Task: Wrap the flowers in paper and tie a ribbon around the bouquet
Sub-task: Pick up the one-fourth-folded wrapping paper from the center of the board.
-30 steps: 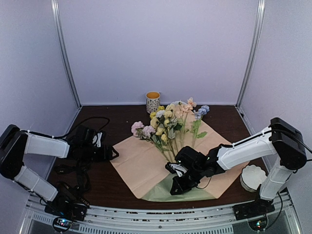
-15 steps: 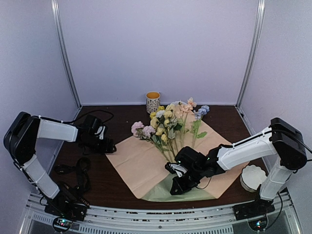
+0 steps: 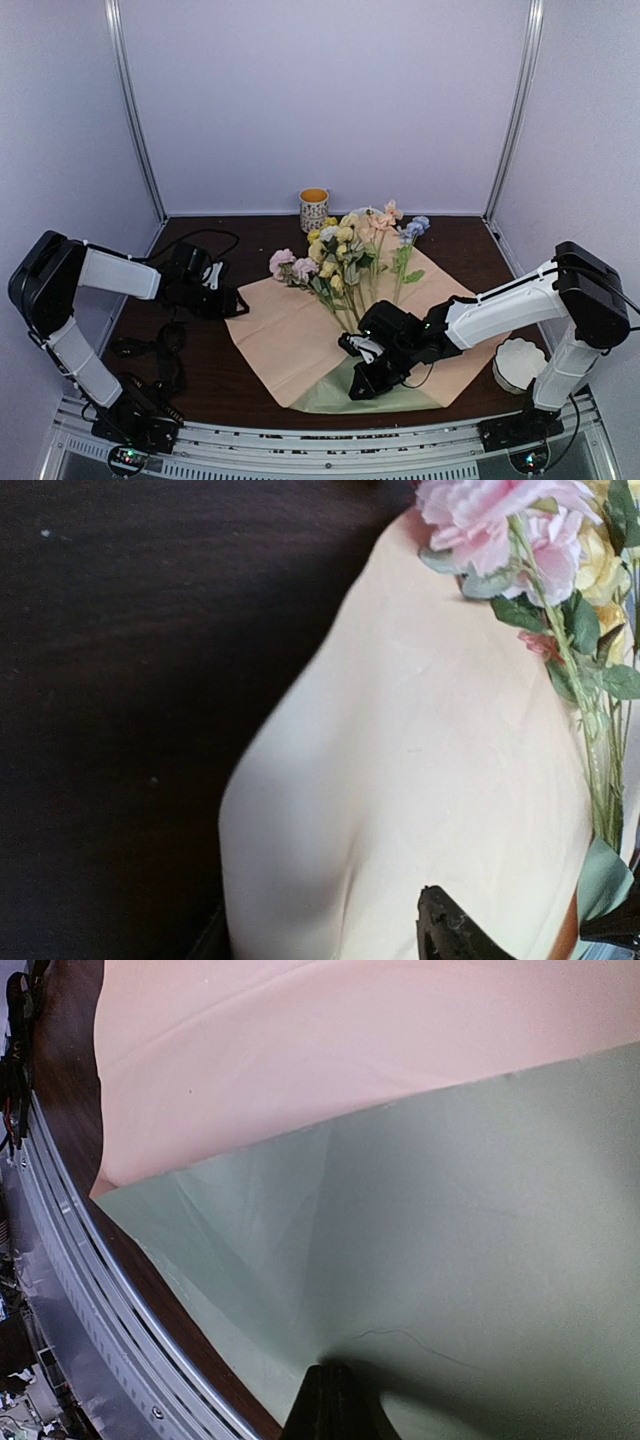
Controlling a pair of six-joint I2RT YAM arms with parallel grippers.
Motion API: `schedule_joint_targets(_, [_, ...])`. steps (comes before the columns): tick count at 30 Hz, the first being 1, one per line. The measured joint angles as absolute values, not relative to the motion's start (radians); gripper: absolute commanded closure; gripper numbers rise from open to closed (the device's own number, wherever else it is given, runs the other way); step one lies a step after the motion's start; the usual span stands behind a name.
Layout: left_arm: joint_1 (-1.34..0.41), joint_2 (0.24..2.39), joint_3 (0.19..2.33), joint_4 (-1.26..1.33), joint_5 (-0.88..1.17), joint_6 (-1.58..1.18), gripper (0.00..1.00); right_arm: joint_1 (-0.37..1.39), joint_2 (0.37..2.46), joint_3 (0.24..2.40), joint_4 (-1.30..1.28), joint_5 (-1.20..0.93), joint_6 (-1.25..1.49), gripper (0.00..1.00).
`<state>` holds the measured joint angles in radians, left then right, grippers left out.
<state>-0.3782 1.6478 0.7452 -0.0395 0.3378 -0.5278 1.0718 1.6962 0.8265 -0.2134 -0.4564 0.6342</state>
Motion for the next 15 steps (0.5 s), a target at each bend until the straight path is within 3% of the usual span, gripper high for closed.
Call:
schedule_joint_targets(9, [-0.44,1.601,0.694,-0.025,0.407,-0.58,0.41,1.072,1.696,0.826,-0.213,-0.457,0.634,1.0])
schedule_joint_targets(11, [-0.443,1.594,0.681,-0.015,0.412,-0.595,0.51,1.072,1.696,0.826,-0.213,-0.457,0.634,1.0])
schedule_joint_targets(13, [-0.449,1.589,0.668,-0.01,0.415,-0.604,0.77,1.072,1.696,0.826,-0.213,-0.456,0.635,1.0])
schedule_joint_targets(15, [-0.46,1.583,0.665,-0.009,0.418,-0.616,0.89,1.072,1.696,0.826,-0.213,-0.457,0.634,1.0])
